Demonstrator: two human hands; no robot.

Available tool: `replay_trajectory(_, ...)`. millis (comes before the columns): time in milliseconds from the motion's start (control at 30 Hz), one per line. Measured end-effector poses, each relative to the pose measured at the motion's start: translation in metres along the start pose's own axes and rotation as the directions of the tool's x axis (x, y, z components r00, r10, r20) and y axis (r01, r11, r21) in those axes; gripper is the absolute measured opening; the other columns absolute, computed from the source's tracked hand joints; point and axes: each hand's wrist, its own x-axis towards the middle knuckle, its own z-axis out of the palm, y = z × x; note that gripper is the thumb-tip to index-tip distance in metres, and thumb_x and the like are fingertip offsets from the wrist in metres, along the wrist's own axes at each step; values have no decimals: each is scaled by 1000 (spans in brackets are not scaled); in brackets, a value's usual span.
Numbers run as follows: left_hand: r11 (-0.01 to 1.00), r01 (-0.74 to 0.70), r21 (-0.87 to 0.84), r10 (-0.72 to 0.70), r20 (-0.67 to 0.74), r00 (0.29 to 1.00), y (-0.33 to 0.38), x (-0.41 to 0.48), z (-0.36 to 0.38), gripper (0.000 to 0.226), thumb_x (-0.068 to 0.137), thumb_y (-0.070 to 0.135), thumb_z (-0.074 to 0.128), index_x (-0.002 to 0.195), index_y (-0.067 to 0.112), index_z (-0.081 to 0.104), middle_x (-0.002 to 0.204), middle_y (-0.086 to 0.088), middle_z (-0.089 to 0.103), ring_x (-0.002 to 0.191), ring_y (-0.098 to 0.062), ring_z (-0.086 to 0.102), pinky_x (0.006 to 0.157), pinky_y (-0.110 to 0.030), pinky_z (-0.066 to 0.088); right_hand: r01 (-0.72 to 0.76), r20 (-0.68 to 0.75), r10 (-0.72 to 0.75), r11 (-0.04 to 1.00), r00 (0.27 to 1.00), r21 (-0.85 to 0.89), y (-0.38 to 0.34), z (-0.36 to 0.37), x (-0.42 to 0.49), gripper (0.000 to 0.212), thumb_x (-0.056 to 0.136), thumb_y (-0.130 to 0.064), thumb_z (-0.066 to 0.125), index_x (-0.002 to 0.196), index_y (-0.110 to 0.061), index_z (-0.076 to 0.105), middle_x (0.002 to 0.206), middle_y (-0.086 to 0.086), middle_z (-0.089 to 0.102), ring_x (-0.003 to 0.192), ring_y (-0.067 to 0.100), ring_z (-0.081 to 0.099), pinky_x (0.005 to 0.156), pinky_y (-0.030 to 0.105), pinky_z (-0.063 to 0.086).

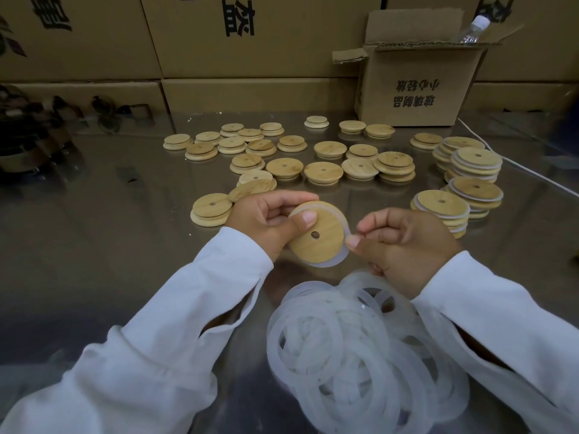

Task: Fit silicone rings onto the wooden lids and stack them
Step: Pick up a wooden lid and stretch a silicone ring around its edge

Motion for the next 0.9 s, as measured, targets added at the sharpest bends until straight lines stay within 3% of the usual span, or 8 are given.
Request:
replay_trajectory(333,998,55,-38,-54,18,998,-6,3,0,23,81,0,60,84,22,67,69,8,70,70,-6,66,67,-27,56,33,-22,-34,997,999,-71,-2,-3,0,24,75,-6,71,65,-19,54,57,-2,57,36,-3,46,52,17,41)
replay_trajectory(567,999,-36,-24,37,8,999,-3,2,2,24,80,-4,60,86,19,65,72,7,67,63,-1,64,54,-15,50,-87,14,86,991,996,97,-3,-5,2,23,73,-6,73,65,-16,54,38,-11,53,30,2,42,50,25,39)
replay_trajectory(700,999,5,-37,-4,43,999,-5,3,0,23,80,-1,59,87,20,65,68,10,69,66,-3,66,59,-21,55,-58,4,58,992,998,115,-4,-6,2,26,75,-5,71,63,-17,52,38,-9,52,30,2,41,49,23,39)
replay_trajectory(800,996,61,-65,-57,55,997,-7,4,-1,23,81,1,59,88,21,66,72,8,70,72,-7,66,68,-31,55,-38,31,34,990,999,135,-4,-6,2,27,76,-2,69,63,-16,49,36,-9,49,30,3,39,40,15,38)
replay_trajectory(900,996,59,-72,-55,60,997,-8,5,-1,23,80,1,59,87,22,66,72,7,70,71,-7,67,64,-28,56,-29,26,26,990,999,138,-3,-6,2,30,76,-1,68,61,-15,47,40,-8,50,31,3,39,38,13,36)
